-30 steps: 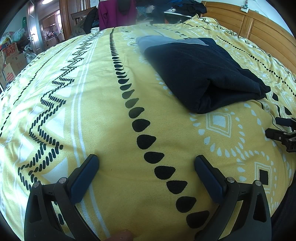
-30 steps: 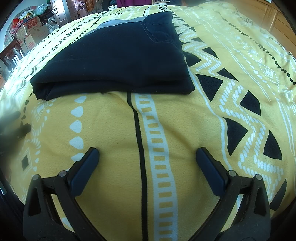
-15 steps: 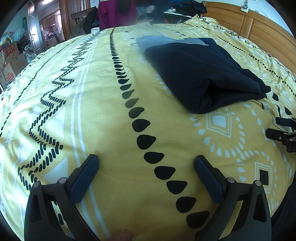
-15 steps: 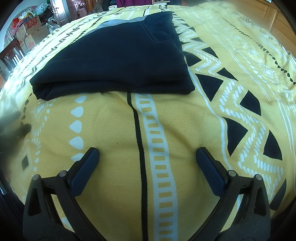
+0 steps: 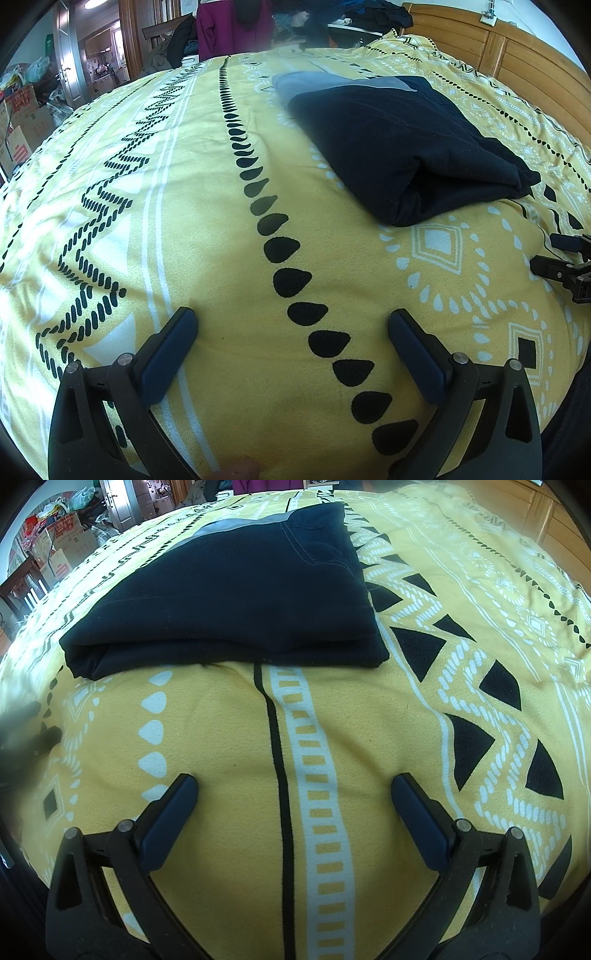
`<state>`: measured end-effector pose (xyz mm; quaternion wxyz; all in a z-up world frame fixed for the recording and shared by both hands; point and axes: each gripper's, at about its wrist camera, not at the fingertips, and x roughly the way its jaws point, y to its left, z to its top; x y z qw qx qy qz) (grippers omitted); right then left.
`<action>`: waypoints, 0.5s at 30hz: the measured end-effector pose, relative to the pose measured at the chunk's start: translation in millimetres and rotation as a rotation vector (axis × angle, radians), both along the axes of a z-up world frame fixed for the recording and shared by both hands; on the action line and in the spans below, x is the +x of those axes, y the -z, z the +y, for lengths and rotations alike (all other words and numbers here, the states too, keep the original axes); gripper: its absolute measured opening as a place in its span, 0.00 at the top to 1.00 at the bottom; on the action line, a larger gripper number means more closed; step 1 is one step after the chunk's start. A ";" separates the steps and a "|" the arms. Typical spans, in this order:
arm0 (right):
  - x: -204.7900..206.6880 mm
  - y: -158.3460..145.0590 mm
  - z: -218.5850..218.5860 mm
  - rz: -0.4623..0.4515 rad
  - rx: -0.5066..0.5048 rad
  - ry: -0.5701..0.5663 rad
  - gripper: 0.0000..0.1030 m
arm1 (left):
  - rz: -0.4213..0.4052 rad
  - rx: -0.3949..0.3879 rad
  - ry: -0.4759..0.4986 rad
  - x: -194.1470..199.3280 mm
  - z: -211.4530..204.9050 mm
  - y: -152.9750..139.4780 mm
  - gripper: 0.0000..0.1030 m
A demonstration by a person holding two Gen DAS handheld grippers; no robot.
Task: Fold small clothes
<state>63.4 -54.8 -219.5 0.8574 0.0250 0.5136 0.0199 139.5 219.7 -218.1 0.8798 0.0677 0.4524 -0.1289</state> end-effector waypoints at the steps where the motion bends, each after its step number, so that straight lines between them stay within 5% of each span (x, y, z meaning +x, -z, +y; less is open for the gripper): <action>1: 0.0 0.0 0.0 0.000 0.000 0.000 0.00 | -0.001 -0.001 0.000 0.0 0.0 -0.1 0.00; 15: 0.3 0.9 0.3 0.003 -0.001 0.000 0.00 | 0.002 0.000 -0.002 -1.6 -1.4 -0.9 0.00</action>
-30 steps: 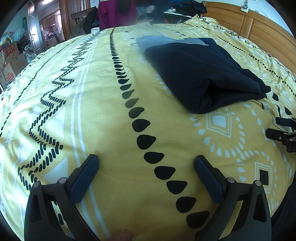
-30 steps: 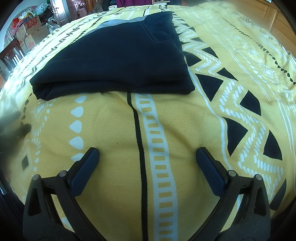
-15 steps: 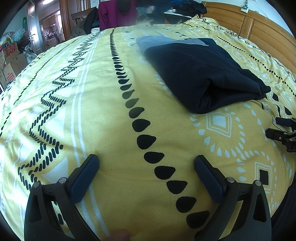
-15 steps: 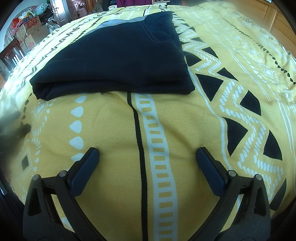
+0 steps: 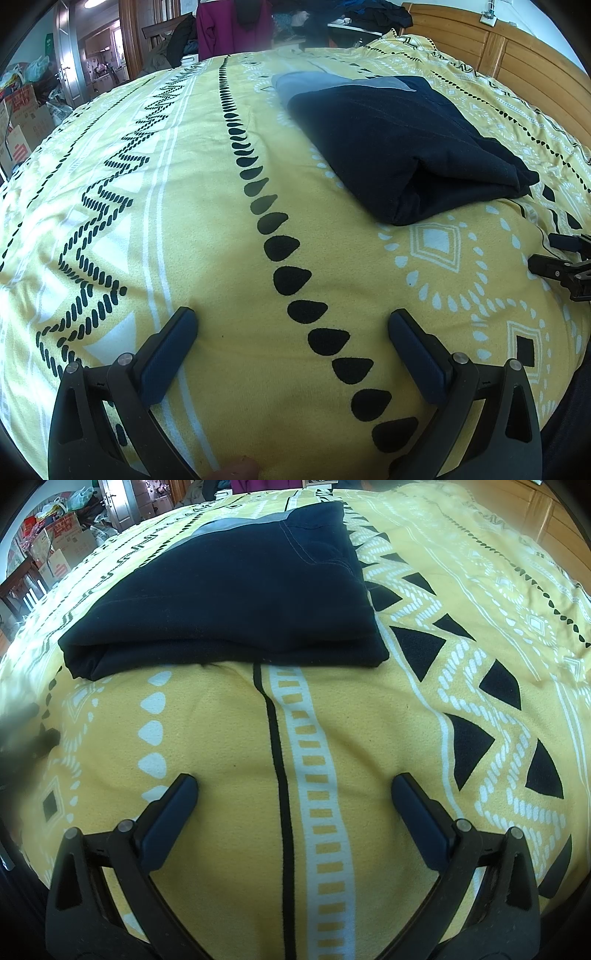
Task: Fold small clothes
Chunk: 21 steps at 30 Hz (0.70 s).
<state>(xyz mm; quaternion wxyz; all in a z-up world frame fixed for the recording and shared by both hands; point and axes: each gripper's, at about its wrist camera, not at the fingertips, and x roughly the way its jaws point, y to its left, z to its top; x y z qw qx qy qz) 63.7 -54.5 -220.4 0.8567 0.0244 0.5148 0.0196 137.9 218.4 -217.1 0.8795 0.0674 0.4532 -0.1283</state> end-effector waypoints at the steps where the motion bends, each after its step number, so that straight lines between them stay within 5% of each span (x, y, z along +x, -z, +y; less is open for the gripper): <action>1: -0.2 0.2 -0.1 0.000 0.001 0.000 0.00 | -0.002 0.002 0.000 -0.6 -0.2 0.0 0.00; 21: 3.4 1.2 -2.8 0.002 0.000 -0.001 0.00 | 0.001 -0.012 0.002 -1.5 0.5 -0.6 0.00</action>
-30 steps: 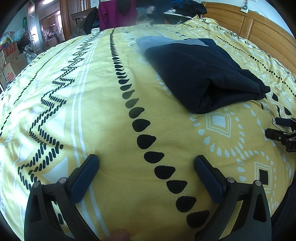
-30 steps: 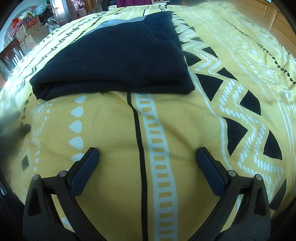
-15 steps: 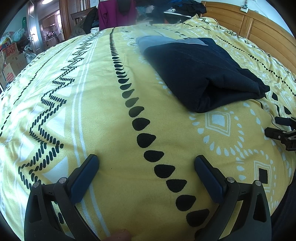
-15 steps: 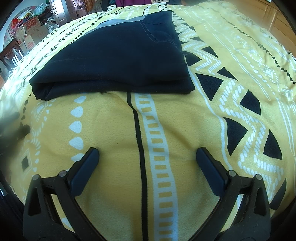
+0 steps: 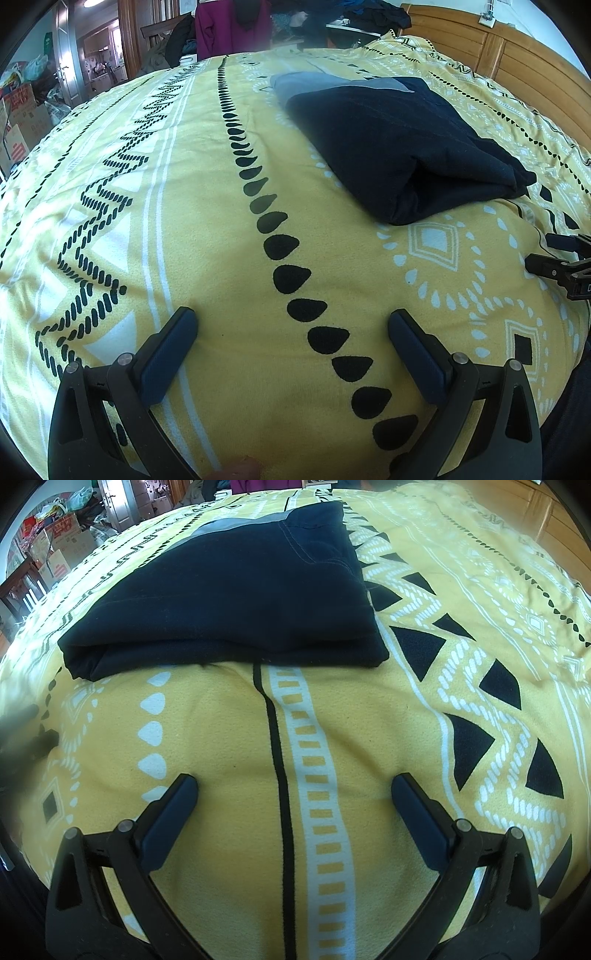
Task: Fold small clothes
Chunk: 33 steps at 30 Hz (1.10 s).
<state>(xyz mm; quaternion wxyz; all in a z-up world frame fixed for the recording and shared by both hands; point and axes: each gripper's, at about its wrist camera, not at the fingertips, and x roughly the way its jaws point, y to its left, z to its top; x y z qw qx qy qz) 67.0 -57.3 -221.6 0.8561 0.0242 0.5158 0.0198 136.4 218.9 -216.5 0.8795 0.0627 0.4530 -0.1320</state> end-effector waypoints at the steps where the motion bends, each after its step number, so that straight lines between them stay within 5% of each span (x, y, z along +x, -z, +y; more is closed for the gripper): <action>1: 0.1 0.0 -0.1 0.000 0.000 0.000 0.00 | -0.001 0.000 0.000 -0.3 0.1 -0.2 0.00; 33: -0.7 -0.9 -0.7 -0.005 -0.001 -0.012 0.00 | -0.003 0.016 -0.007 0.5 -5.8 0.7 0.00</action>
